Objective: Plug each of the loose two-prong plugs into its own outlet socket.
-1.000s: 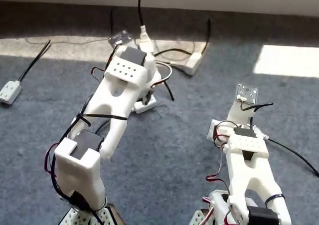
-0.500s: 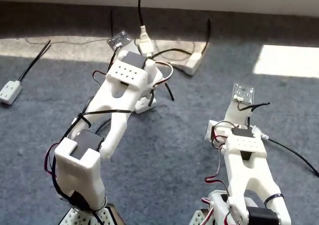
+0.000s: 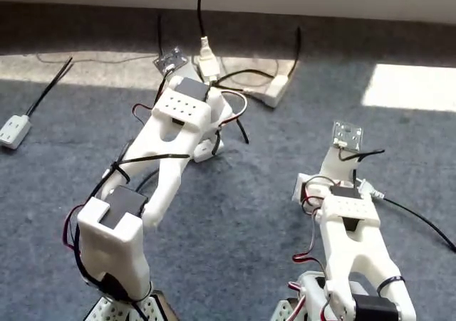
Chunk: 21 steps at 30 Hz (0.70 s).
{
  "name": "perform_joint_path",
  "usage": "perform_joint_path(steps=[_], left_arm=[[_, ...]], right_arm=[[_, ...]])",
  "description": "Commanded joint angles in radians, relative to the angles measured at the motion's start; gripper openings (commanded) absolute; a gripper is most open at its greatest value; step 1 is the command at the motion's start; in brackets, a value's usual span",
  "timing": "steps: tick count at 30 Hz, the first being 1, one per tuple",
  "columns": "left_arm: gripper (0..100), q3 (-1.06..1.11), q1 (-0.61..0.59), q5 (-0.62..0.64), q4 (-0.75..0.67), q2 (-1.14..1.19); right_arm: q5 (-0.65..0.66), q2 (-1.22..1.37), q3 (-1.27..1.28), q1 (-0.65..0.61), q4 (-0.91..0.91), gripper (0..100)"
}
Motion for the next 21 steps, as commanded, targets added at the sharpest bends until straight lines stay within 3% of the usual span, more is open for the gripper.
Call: perform_joint_path(steps=[1, 11, 21], left_arm=[[1, -0.005, 0.050, -0.071, -0.011, -0.016], [1, 0.004, 0.048, -0.078, -0.011, -0.007], [1, 0.124, -0.027, -0.097, -0.017, -0.007]], right_arm=[[-0.005, -0.031, -0.004, -0.015, -0.016, 0.9], [-0.005, -0.031, -0.004, -0.013, -0.016, 0.9], [-0.005, -0.031, -0.002, -0.013, -0.016, 0.9]])
